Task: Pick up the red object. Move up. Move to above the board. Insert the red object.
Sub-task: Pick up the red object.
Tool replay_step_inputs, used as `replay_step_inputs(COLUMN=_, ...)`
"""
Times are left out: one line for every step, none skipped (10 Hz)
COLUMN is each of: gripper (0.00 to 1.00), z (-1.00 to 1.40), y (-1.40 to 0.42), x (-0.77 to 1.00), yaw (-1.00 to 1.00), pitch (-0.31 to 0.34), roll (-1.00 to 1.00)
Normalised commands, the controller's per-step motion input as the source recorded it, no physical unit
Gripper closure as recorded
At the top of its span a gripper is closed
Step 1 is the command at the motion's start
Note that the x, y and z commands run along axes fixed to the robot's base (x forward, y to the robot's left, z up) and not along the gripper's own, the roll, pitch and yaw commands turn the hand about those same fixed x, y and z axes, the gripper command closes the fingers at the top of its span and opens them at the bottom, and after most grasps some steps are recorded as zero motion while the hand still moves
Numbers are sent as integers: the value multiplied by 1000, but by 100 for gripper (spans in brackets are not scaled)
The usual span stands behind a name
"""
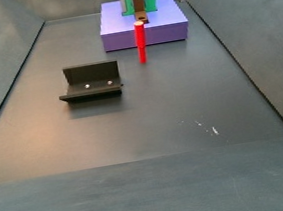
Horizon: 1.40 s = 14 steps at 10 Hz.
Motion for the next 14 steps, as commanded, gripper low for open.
replay_step_inputs(gripper=0, z=0, y=-29, x=0, yaw=0, pitch=0, roll=0)
replay_step_inputs(gripper=0, z=0, y=-226, x=0, yaw=0, pitch=0, roll=0)
replay_step_inputs(gripper=0, z=0, y=-406, x=126, yaw=0, pitch=0, roll=7)
replay_step_inputs(gripper=0, z=0, y=-543, x=77, yaw=0, pitch=0, roll=24)
replay_step_inputs(gripper=0, z=-46, y=-526, x=91, yaw=0, pitch=0, roll=0)
replay_step_inputs(gripper=0, z=-83, y=-460, x=94, yaw=0, pitch=0, roll=0)
replay_step_inputs(gripper=0, z=-134, y=-426, x=57, yaw=0, pitch=-16, roll=-3)
replay_step_inputs(gripper=0, z=-203, y=-386, x=20, yaw=0, pitch=-46, roll=-64)
replay_step_inputs(gripper=0, z=-217, y=-343, x=26, yaw=0, pitch=-49, roll=-81)
replay_step_inputs(gripper=0, z=-223, y=-260, x=0, yaw=0, pitch=-63, roll=-106)
replay_step_inputs(gripper=0, z=-217, y=-231, x=0, yaw=0, pitch=-66, roll=-116)
replay_step_inputs(gripper=0, z=-217, y=-237, x=0, yaw=0, pitch=-60, roll=-133)
replay_step_inputs(gripper=0, z=-223, y=-223, x=0, yaw=17, pitch=-37, roll=-140)
replay_step_inputs(gripper=0, z=-223, y=-189, x=0, yaw=43, pitch=-37, roll=-137)
